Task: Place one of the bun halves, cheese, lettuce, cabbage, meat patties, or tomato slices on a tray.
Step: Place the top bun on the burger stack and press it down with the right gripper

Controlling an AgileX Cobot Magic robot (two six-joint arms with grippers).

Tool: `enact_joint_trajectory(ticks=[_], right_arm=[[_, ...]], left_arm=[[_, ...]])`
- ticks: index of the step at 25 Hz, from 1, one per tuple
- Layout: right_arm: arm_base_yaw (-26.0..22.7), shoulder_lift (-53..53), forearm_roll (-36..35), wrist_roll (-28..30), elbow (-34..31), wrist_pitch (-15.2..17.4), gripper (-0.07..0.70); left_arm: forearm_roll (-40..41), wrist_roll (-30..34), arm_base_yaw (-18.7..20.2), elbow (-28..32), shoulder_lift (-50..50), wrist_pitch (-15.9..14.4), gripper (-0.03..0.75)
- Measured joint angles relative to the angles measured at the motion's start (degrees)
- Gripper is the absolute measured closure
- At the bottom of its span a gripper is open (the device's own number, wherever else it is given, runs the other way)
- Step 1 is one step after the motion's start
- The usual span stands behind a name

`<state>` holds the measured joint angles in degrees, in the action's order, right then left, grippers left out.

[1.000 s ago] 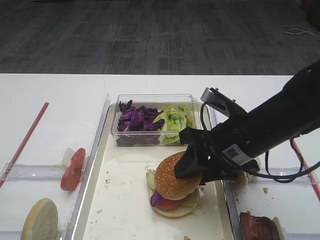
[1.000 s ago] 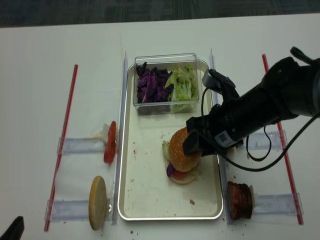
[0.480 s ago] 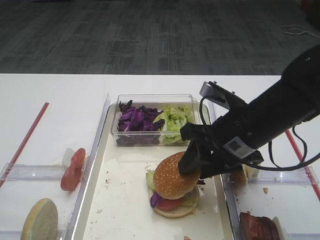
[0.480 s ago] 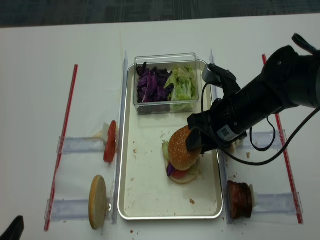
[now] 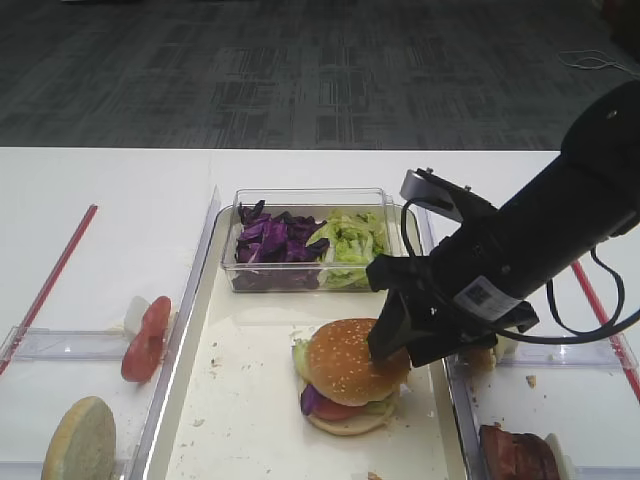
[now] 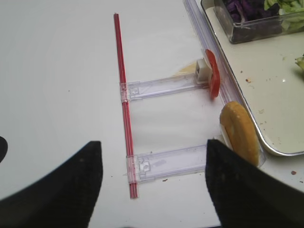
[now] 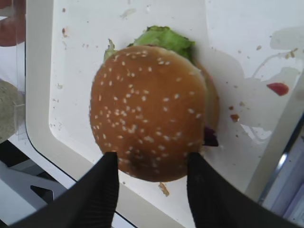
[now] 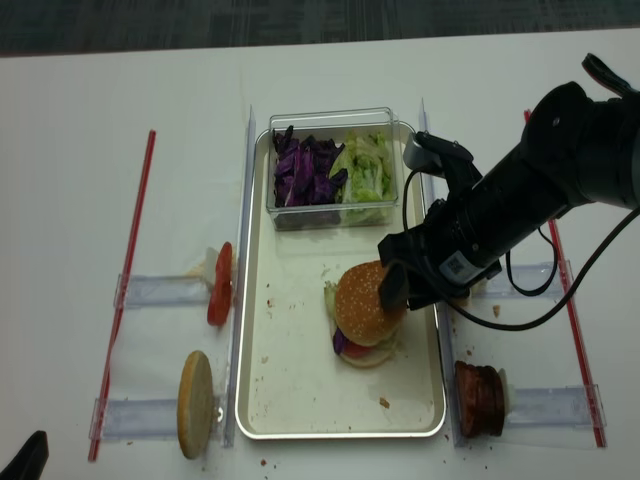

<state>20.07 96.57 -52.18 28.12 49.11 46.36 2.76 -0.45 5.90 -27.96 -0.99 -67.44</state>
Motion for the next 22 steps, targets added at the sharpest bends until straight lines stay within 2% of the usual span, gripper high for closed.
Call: enact_joint_trajectory(ticks=[13, 22], right_arm=[[0.00, -0.51, 1.87, -1.59, 2.34, 0.34, 0.218], [0.00, -1.49, 7.33, -6.67, 6.53, 3.25, 0.217]], left_arm=[[0.00, 0.00, 0.00, 0.00, 0.00, 0.00, 0.253], [0.00, 0.00, 0.00, 0.00, 0.00, 0.00, 0.253]])
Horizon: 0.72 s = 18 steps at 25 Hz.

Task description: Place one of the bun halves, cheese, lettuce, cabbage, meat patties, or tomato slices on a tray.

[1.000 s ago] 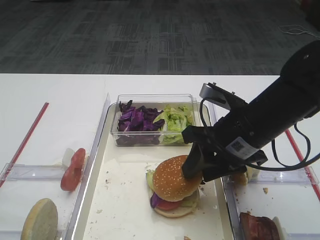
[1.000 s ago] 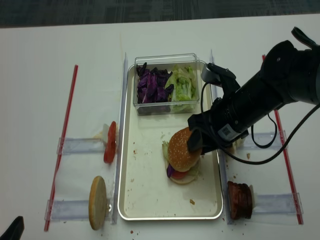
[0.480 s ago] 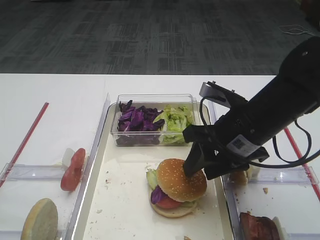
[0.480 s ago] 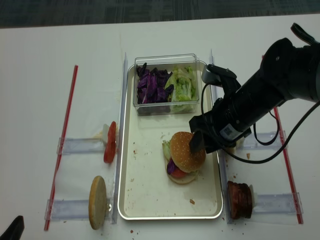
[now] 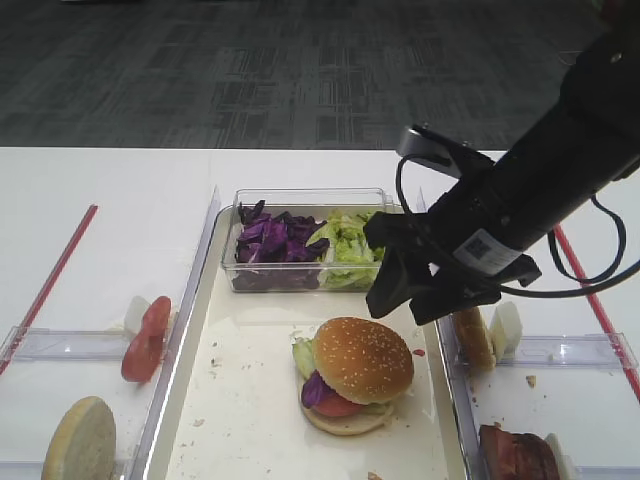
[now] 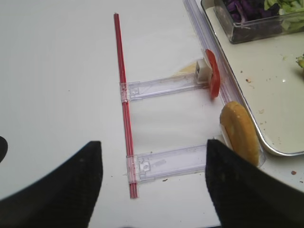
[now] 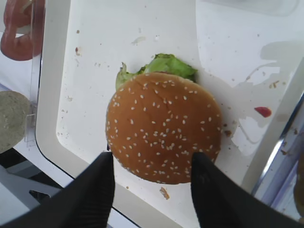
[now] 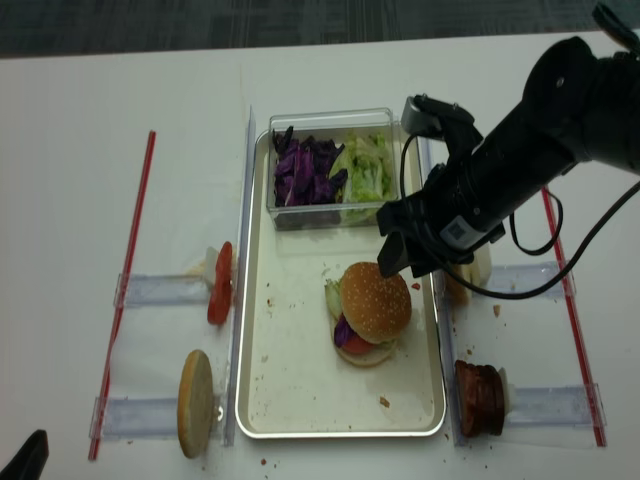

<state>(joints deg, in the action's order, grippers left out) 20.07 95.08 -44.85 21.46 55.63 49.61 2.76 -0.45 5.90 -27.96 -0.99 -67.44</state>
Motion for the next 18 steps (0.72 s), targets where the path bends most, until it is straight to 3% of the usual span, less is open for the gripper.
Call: enact_joint_trajectory(ticks=[11, 18], right_arm=[[0.00, -0.08, 12.13, -9.79, 10.28, 7.05, 0.217], [0.00, -0.08, 22.12, -17.36, 19.28, 14.32, 0.217]], left_arm=[[0.00, 0.00, 0.00, 0.00, 0.00, 0.00, 0.253], [0.00, 0.00, 0.00, 0.00, 0.00, 0.00, 0.253]])
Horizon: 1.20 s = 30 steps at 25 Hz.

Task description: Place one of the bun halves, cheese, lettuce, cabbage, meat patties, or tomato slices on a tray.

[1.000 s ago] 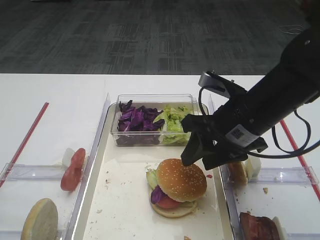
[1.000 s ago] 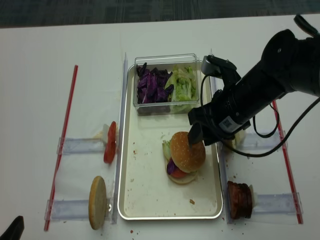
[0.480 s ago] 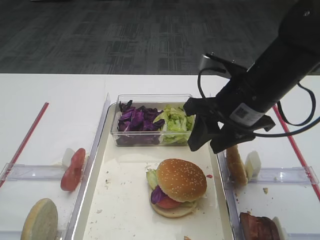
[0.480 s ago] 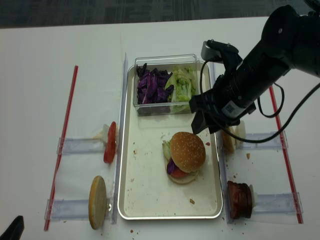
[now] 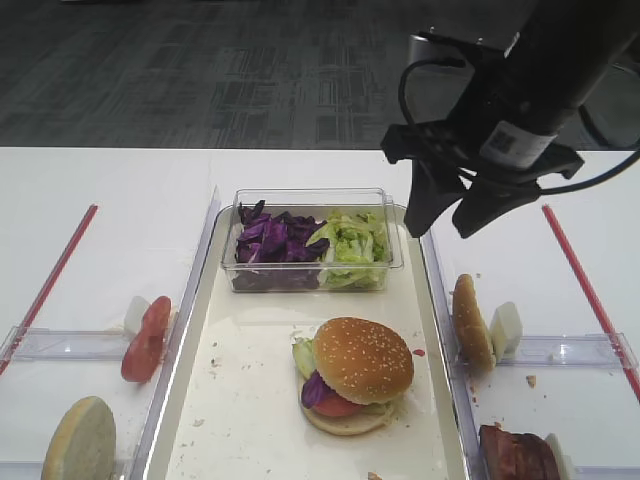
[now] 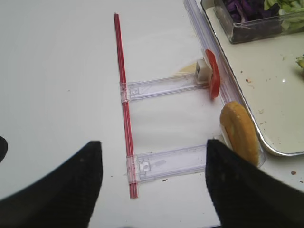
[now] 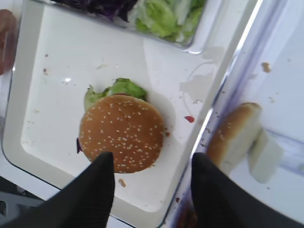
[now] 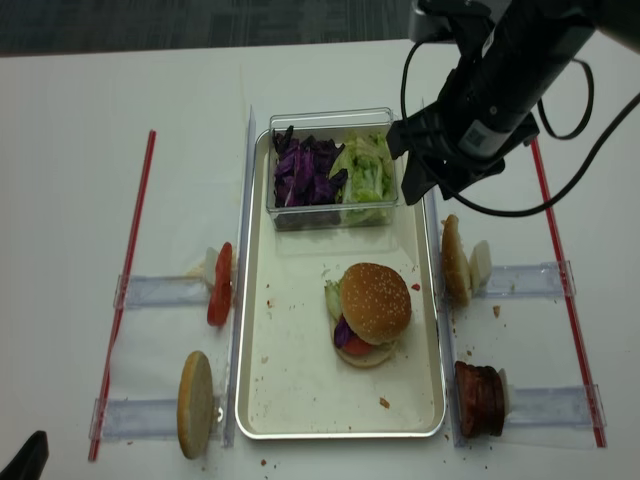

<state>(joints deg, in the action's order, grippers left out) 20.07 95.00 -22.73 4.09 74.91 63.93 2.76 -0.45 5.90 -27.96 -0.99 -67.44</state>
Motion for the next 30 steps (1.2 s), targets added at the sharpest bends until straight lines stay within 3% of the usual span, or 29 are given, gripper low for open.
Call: enact_joint_trajectory(ticks=[3, 8, 15, 23, 30], right_arm=[[0.00, 0.00, 4.39, -2.95, 2.76, 3.46, 0.217], [0.00, 0.00, 6.98, -4.69, 4.32, 5.92, 0.217], [0.00, 0.00, 12.28, -8.31, 4.63, 6.29, 0.217], [0.00, 0.00, 15.35, -8.57, 4.82, 6.39, 0.213], [0.00, 0.00, 18.95, -10.18, 4.82, 6.51, 0.092]], left_arm=[[0.00, 0.00, 0.00, 0.00, 0.00, 0.00, 0.253], [0.00, 0.00, 0.00, 0.00, 0.00, 0.00, 0.253], [0.00, 0.00, 0.00, 0.00, 0.00, 0.00, 0.253], [0.00, 0.00, 0.00, 0.00, 0.00, 0.00, 0.253], [0.00, 0.00, 0.00, 0.00, 0.00, 0.00, 0.253]])
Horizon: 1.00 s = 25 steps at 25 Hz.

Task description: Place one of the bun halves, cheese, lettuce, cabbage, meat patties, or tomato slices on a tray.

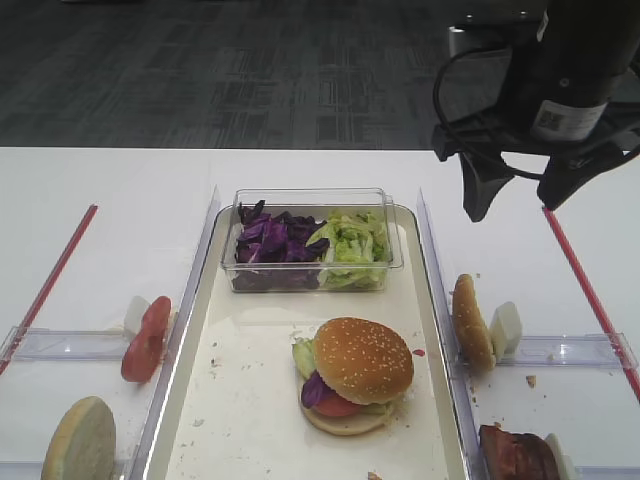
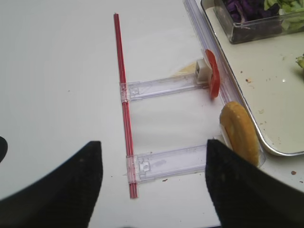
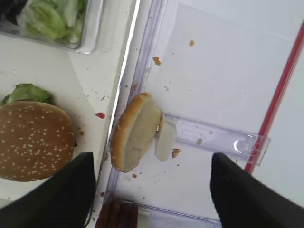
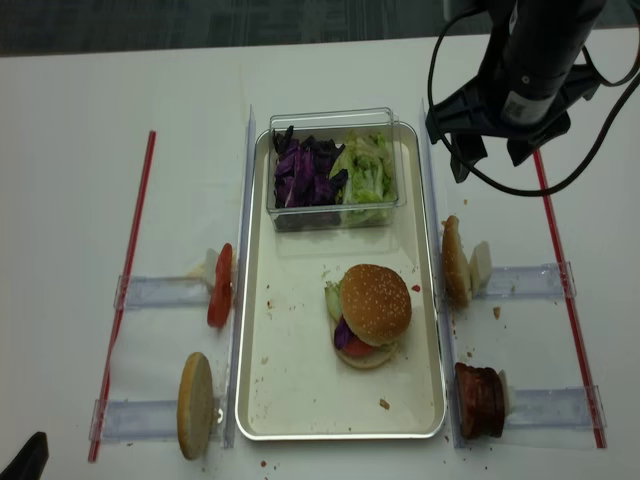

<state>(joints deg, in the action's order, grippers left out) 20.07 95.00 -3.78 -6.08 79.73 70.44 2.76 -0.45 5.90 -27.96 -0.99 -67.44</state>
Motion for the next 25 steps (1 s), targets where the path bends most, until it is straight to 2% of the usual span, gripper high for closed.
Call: enact_joint_trajectory(ticks=[6, 10, 14, 18, 22, 25], right_arm=[[0.00, 0.00, 6.10, -2.74, 0.00, 0.00, 0.076], [-0.75, 0.00, 6.59, -2.79, 0.00, 0.00, 0.076], [-4.97, 0.00, 5.43, -2.79, 0.09, 0.00, 0.076], [-10.75, 0.00, 1.25, -0.86, 0.09, 0.00, 0.076], [-15.81, -0.19, -1.37, 0.80, -2.60, 0.00, 0.076], [-17.79, -0.31, -1.61, 1.80, -4.46, 0.00, 0.076]], left_arm=[[0.00, 0.00, 0.00, 0.00, 0.00, 0.00, 0.253], [0.00, 0.00, 0.00, 0.00, 0.00, 0.00, 0.253], [0.00, 0.00, 0.00, 0.00, 0.00, 0.00, 0.253], [0.00, 0.00, 0.00, 0.00, 0.00, 0.00, 0.253], [0.00, 0.00, 0.00, 0.00, 0.00, 0.00, 0.253], [0.00, 0.00, 0.00, 0.00, 0.00, 0.00, 0.253]])
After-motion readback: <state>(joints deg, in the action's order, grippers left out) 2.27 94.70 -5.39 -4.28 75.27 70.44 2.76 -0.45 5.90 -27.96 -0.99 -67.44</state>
